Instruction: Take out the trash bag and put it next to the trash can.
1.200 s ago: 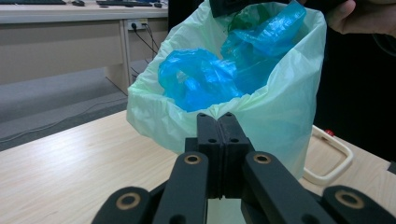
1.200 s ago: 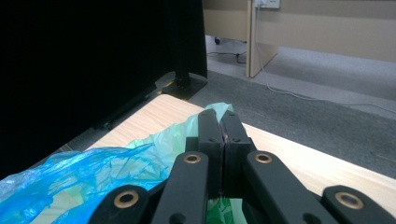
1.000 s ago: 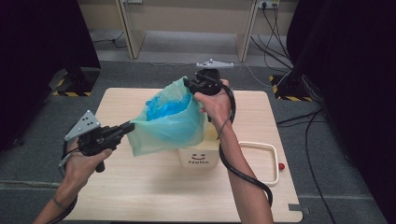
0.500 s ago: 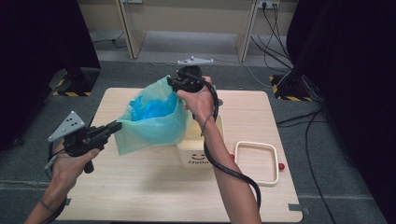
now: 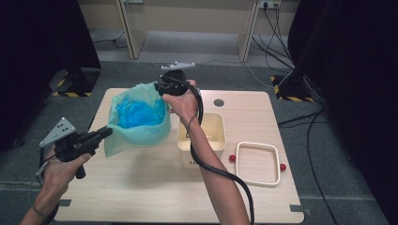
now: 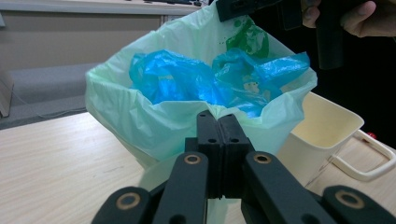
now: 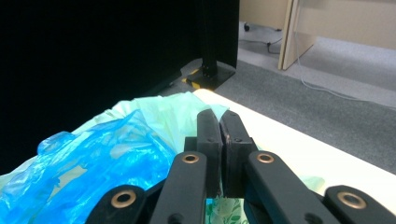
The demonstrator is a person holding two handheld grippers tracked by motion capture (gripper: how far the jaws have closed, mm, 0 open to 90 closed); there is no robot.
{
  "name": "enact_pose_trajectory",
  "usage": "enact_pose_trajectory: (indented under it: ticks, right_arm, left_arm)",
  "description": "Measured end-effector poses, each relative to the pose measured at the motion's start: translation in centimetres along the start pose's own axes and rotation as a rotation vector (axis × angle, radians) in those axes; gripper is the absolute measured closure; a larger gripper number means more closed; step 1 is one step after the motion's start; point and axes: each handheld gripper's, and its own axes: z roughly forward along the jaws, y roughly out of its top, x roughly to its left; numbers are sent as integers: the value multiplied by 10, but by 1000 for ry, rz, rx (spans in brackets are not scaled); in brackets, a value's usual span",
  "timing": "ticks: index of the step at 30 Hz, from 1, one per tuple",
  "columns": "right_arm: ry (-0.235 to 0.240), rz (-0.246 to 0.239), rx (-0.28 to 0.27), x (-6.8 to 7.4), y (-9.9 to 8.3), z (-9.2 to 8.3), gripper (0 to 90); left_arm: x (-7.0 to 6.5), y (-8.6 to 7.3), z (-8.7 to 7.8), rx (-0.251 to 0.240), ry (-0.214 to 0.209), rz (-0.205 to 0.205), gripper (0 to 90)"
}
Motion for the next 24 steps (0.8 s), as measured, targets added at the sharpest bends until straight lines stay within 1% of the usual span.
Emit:
enact_pose_trajectory:
  ticks: [4,7,10,14,18,21,22,24]
  right_arm:
    - [4,3,24,1,-6,9,878]
    - [1,3,44,1,-11,17,878]
    - [2,14,64,1,-18,24,878]
    - [2,17,82,2,-26,32,877]
    - [-9,17,112,3,-33,42,875]
    - [-15,17,135,4,-39,49,872]
    - [-20,10,144,3,-41,52,871]
    - [-32,6,163,3,-45,56,868]
  left_arm:
    - [4,-6,2,11,-1,-14,890]
    - [6,-11,3,26,-2,-17,889]
    - [8,-17,7,40,12,-19,889]
    - [12,-26,11,60,21,-26,888]
    - [14,-33,13,74,28,-31,888]
    - [15,-41,16,99,30,-35,884]
    - [15,-43,17,108,31,-34,883]
    - [17,-49,19,119,33,-44,881]
